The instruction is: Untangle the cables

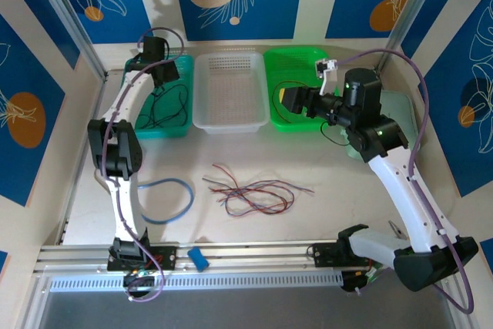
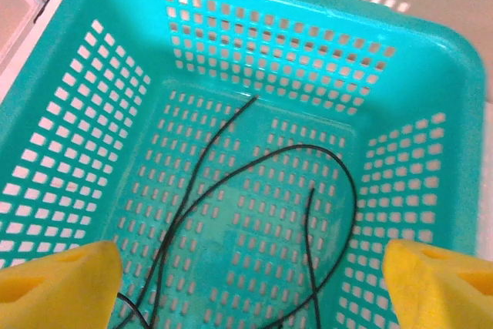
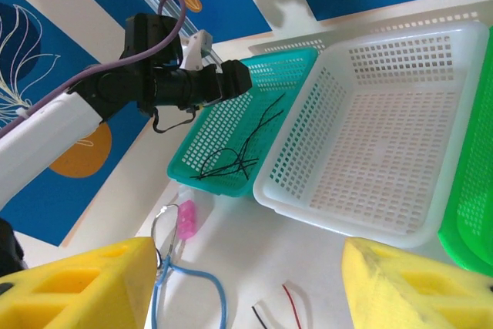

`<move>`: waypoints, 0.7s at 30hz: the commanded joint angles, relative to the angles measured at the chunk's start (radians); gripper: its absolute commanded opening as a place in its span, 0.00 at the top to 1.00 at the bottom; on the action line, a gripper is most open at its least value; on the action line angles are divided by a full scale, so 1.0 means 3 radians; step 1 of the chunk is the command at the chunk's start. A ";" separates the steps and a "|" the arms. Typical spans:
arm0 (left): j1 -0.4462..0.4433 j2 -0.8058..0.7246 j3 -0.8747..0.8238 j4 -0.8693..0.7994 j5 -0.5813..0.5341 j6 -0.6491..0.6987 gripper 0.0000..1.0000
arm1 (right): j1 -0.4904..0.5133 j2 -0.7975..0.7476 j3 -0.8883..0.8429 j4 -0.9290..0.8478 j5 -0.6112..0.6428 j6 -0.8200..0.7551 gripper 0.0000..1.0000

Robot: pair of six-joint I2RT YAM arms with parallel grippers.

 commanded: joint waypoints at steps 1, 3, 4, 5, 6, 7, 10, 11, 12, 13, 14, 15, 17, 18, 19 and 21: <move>-0.0195 -0.0278 -0.0341 0.0328 -0.0171 0.0091 0.12 | -0.0029 -0.0099 -0.0058 -0.0104 0.0028 -0.0016 0.35; -0.0283 -0.0408 -0.0503 0.0430 -0.0215 0.0105 0.12 | -0.0030 -0.0108 -0.0118 -0.0202 0.0101 -0.0001 0.35; -0.0332 -0.0477 -0.0578 0.0466 -0.0235 0.0104 0.12 | -0.0029 -0.0117 -0.0170 -0.0248 0.0119 -0.0016 0.35; -0.0372 -0.0533 -0.0648 0.0506 -0.0242 0.0126 0.12 | -0.0030 -0.0137 -0.0229 -0.0291 0.0143 -0.0021 0.35; -0.0430 -0.0603 -0.0721 0.0535 -0.0259 0.0146 0.13 | -0.0027 -0.0164 -0.0307 -0.0335 0.0202 -0.0004 0.35; -0.0486 -0.0664 -0.0784 0.0557 -0.0278 0.0165 0.13 | -0.0036 -0.0200 -0.0399 -0.0390 0.0285 0.0031 0.36; -0.0669 -0.0878 -0.1026 0.0618 -0.0395 0.0216 0.12 | -0.0035 -0.0322 -0.0655 -0.0571 0.0560 0.0171 0.36; -0.0731 -0.0979 -0.1158 0.0666 -0.0402 0.0212 0.12 | -0.0041 -0.0371 -0.0771 -0.0630 0.0646 0.0242 0.36; -0.0812 -0.1095 -0.1296 0.0700 -0.0416 0.0193 0.12 | -0.0040 -0.0425 -0.0892 -0.0686 0.0728 0.0315 0.36; -0.0884 -0.1198 -0.1436 0.0764 -0.0438 0.0180 0.12 | -0.0041 -0.0475 -0.0999 -0.0733 0.0797 0.0385 0.36; -0.0972 -0.1318 -0.1606 0.0848 -0.0474 0.0167 0.12 | -0.0040 -0.0532 -0.1120 -0.0792 0.0894 0.0492 0.36; -0.1061 -0.1432 -0.1761 0.0923 -0.0494 0.0149 0.12 | -0.0044 -0.0583 -0.1235 -0.0854 0.0988 0.0617 0.36; -0.1218 -0.1610 -0.1984 0.0997 -0.0499 0.0181 0.12 | -0.0046 -0.0636 -0.1399 -0.0986 0.1134 0.0809 0.36; -0.1298 -0.1680 -0.2063 0.0979 -0.0544 0.0139 0.12 | -0.0044 -0.0643 -0.1458 -0.1086 0.1227 0.0915 0.36; -0.1372 -0.1745 -0.2119 0.0970 -0.0560 0.0115 0.12 | -0.0045 -0.0636 -0.1497 -0.1161 0.1292 0.0999 0.36; -0.1572 -0.1866 -0.2221 0.0942 -0.0573 0.0123 0.12 | -0.0046 -0.0618 -0.1595 -0.1299 0.1407 0.1210 0.36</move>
